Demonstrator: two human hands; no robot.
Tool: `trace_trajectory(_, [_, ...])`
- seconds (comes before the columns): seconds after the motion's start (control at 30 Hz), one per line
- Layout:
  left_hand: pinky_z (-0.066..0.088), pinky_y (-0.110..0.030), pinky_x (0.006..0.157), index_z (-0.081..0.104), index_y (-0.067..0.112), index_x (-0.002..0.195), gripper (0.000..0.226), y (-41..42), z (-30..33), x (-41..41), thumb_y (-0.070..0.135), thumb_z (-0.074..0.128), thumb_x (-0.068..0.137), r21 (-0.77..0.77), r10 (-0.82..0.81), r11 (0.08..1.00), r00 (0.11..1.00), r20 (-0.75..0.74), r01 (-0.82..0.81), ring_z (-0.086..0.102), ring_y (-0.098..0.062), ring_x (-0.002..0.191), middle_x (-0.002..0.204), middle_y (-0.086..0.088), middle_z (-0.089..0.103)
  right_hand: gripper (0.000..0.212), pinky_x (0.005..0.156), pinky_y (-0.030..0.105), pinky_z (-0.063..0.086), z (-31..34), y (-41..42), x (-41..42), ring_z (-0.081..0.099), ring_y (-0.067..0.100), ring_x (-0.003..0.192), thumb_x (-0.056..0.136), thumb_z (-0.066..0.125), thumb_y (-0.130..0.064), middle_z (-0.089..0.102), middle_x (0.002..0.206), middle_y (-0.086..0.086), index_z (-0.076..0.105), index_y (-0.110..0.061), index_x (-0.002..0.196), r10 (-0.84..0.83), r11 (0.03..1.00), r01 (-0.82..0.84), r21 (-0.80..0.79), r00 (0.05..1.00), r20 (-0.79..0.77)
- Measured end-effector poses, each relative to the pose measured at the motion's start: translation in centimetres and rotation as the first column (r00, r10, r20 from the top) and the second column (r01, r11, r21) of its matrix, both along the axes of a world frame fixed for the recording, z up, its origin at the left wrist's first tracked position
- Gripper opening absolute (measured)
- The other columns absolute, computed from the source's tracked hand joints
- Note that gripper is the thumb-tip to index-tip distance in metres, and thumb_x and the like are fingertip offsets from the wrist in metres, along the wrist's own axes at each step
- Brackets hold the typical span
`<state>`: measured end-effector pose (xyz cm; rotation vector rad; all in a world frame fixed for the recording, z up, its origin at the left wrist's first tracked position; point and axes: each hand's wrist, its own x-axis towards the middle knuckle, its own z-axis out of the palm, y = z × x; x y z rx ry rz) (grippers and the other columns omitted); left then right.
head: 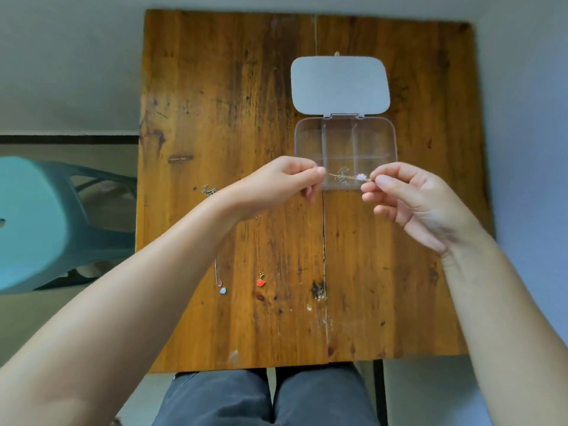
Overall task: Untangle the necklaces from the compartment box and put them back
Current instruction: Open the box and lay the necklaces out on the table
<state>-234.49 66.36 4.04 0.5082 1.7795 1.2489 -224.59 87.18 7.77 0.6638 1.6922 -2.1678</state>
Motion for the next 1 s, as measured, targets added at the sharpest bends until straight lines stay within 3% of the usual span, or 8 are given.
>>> trace_trajectory(0.13, [0.045, -0.034, 0.076, 0.058, 0.014, 0.075, 0.036, -1.8, 0.5, -0.1, 0.037, 0.044, 0.098, -0.014, -0.115, 0.993, 0.993, 0.019, 0.115, 0.048, -0.013, 0.059, 0.054, 0.009, 0.051, 0.014, 0.054, 0.017, 0.054, -1.7, -4.5, 1.9, 0.068, 0.009, 0.068, 0.077, 0.065, -0.021, 0.073, 0.072, 0.0, 0.065, -0.011, 0.086, -0.139, 0.987, 0.145, -0.065, 0.986, 0.088])
trace_trajectory(0.23, [0.043, -0.03, 0.064, 0.065, 0.02, 0.083, 0.03, -2.4, 1.4, 0.1, 0.035, 0.044, 0.097, -0.014, -0.171, 0.985, 0.985, 0.002, 0.171, 0.044, -0.011, 0.052, 0.051, 0.011, 0.049, 0.004, 0.051, 0.017, 0.052, -2.6, -7.6, 2.6, 0.064, 0.006, 0.06, 0.081, 0.065, -0.017, 0.069, 0.065, -0.004, 0.063, -0.013, 0.08, -0.256, 0.963, 0.263, -0.056, 0.96, 0.11])
trace_trajectory(0.33, [0.042, -0.021, 0.058, 0.066, 0.021, 0.083, 0.028, -3.4, 1.9, -0.1, 0.033, 0.046, 0.097, -0.025, -0.191, 0.981, 0.981, -0.037, 0.19, 0.043, -0.006, 0.049, 0.05, 0.013, 0.049, 0.012, 0.051, 0.017, 0.051, -3.3, -9.4, 3.3, 0.06, 0.007, 0.059, 0.09, 0.06, -0.009, 0.066, 0.063, -0.006, 0.064, -0.017, 0.081, -0.339, 0.937, 0.345, -0.056, 0.935, 0.104])
trace_trajectory(0.47, [0.041, -0.013, 0.052, 0.066, 0.02, 0.082, 0.026, -3.9, 2.2, -0.4, 0.029, 0.047, 0.097, -0.04, -0.246, 0.969, 0.965, -0.091, 0.243, 0.044, -0.004, 0.05, 0.056, 0.01, 0.05, 0.027, 0.057, 0.02, 0.055, -3.5, -10.4, 4.2, 0.063, 0.006, 0.065, 0.09, 0.057, -0.007, 0.067, 0.068, -0.005, 0.066, -0.022, 0.111, -0.274, 0.944, 0.294, -0.153, 0.952, 0.138])
trace_trajectory(0.57, [0.039, -0.015, 0.051, 0.066, 0.021, 0.08, 0.025, -3.4, 1.8, -0.5, 0.03, 0.05, 0.096, -0.077, -0.29, 0.956, 0.947, -0.14, 0.282, 0.044, -0.003, 0.05, 0.055, 0.011, 0.052, 0.022, 0.057, 0.021, 0.056, -3.6, -10.8, 4.9, 0.067, 0.008, 0.064, 0.089, 0.056, -0.004, 0.07, 0.067, -0.002, 0.065, -0.008, 0.109, -0.238, 0.95, 0.267, -0.164, 0.955, 0.178])
trace_trajectory(0.77, [0.037, -0.008, 0.045, 0.063, 0.021, 0.073, 0.023, -2.6, -0.5, -1.2, 0.035, 0.057, 0.091, -0.187, -0.381, 0.917, 0.912, -0.152, 0.352, 0.045, 0.003, 0.047, 0.056, 0.013, 0.053, 0.01, 0.051, 0.02, 0.054, -4.2, -11.0, 7.7, 0.072, 0.014, 0.071, 0.091, 0.056, -0.007, 0.075, 0.075, 0.003, 0.065, -0.01, 0.094, -0.42, 0.892, 0.449, -0.056, 0.867, 0.268])
trace_trajectory(0.9, [0.039, -0.02, 0.052, 0.062, 0.02, 0.072, 0.025, -2.7, -2.8, -2.7, 0.04, 0.061, 0.088, -0.377, -0.525, 0.821, 0.826, -0.205, 0.428, 0.046, -0.005, 0.053, 0.062, 0.009, 0.054, 0.011, 0.053, 0.021, 0.055, -6.6, -12.7, 11.0, 0.073, 0.015, 0.074, 0.092, 0.057, -0.008, 0.075, 0.083, 0.007, 0.066, -0.009, 0.098, -0.503, 0.844, 0.532, 0.066, 0.743, 0.441])
trace_trajectory(1.0, [0.037, -0.024, 0.052, 0.063, 0.014, 0.074, 0.03, -2.9, -4.2, -4.1, 0.042, 0.062, 0.086, -0.463, -0.558, 0.782, 0.798, -0.225, 0.416, 0.046, -0.009, 0.055, 0.062, 0.007, 0.054, 0.011, 0.055, 0.022, 0.055, -8.9, -14.5, 13.0, 0.072, 0.014, 0.072, 0.092, 0.057, -0.008, 0.072, 0.089, 0.01, 0.065, -0.008, 0.099, -0.493, 0.86, 0.482, 0.169, 0.696, 0.522])
